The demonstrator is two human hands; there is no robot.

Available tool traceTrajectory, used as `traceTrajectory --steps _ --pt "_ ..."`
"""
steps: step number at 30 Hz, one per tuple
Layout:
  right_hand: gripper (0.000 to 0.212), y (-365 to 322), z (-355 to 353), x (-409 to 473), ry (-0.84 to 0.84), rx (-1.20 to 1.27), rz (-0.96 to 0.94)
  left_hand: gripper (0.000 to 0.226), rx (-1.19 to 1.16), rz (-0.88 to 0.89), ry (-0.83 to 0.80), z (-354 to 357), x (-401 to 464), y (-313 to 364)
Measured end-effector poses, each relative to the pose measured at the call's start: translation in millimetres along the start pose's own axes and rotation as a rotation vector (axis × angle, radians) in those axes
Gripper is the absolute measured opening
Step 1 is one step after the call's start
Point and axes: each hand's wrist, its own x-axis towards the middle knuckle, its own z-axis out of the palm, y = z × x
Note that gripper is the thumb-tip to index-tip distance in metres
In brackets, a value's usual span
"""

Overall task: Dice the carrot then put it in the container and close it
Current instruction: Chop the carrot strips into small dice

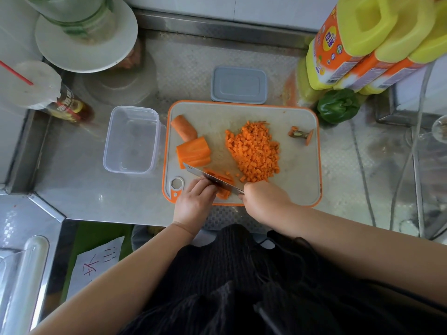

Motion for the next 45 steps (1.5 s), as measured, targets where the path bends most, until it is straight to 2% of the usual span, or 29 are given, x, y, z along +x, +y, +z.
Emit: traceTrajectory --steps 5,9,11,14,23,32,40,45 --pt "0.013 -7 3 6 0.01 0.008 0.0 0.017 0.009 -0.013 -0.016 -1 0 1" --pt "0.01 -4 12 7 0.017 0.047 -0.004 0.015 0.014 -0.001 -0.036 -1 0 0" --pt "0.017 1 12 9 0.021 0.073 -0.013 0.007 0.01 0.003 -0.051 -2 0 -1" --pt "0.031 9 4 15 0.002 0.161 -0.025 0.018 -0.005 -0.009 -0.09 -4 -1 -1" --pt "0.029 1 0 -4 0.125 0.106 -0.05 0.019 0.046 0.027 -0.144 -7 -1 -4" --pt "0.019 -5 2 -4 0.054 0.033 -0.026 0.032 -0.009 0.021 -0.12 -7 -2 -3" --pt "0.011 -10 4 -2 0.023 -0.036 0.002 0.012 -0.02 0.014 -0.049 0 -7 -8" --pt "0.012 -14 5 1 0.025 -0.058 -0.014 0.016 -0.023 -0.026 -0.005 0 -9 -8"
